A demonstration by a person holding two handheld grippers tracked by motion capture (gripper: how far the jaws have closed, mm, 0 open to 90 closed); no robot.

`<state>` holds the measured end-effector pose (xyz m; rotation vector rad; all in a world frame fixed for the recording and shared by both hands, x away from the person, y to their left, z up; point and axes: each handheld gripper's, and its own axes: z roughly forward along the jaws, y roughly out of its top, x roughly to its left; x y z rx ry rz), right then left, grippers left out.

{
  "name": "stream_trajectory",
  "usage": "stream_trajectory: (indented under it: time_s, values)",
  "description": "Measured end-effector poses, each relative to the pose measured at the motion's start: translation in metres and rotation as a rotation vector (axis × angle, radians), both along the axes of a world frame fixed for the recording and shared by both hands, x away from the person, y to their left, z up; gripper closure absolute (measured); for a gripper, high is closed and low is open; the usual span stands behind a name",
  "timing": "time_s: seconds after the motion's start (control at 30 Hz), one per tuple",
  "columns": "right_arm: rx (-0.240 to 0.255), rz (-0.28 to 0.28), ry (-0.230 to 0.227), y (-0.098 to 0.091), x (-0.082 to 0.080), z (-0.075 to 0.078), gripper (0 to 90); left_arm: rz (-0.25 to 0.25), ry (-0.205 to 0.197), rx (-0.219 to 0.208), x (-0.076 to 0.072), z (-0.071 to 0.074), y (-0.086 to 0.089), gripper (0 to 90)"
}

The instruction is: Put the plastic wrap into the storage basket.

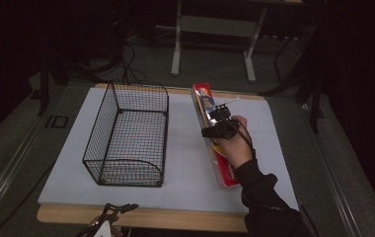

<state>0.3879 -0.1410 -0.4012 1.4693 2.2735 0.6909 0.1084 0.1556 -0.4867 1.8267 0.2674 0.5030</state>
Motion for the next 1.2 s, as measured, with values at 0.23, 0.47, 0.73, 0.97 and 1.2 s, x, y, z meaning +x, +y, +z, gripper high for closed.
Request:
stream_trajectory:
  time_s: [0.23,0.47,0.73,0.97,1.2]
  values:
    - [0.023,0.054,-0.042,0.036,0.000,0.030,38.0,-0.002,0.001,0.001,0.000,0.000,0.000,0.1]
    - [0.034,0.107,-0.072,0.077,0.001,0.055,38.1,-0.008,-0.001,-0.005,-0.001,0.001,0.000,0.1]
    - [0.057,0.148,-0.096,0.110,0.006,0.073,38.3,-0.010,0.008,-0.006,-0.001,0.001,0.002,0.1]
    - [0.073,0.166,-0.115,0.136,0.011,0.080,38.3,-0.014,0.006,-0.014,-0.002,0.001,0.002,0.1]
    - [0.097,0.182,-0.149,0.161,0.016,0.082,38.3,-0.012,0.006,-0.023,-0.002,0.002,0.003,0.1]
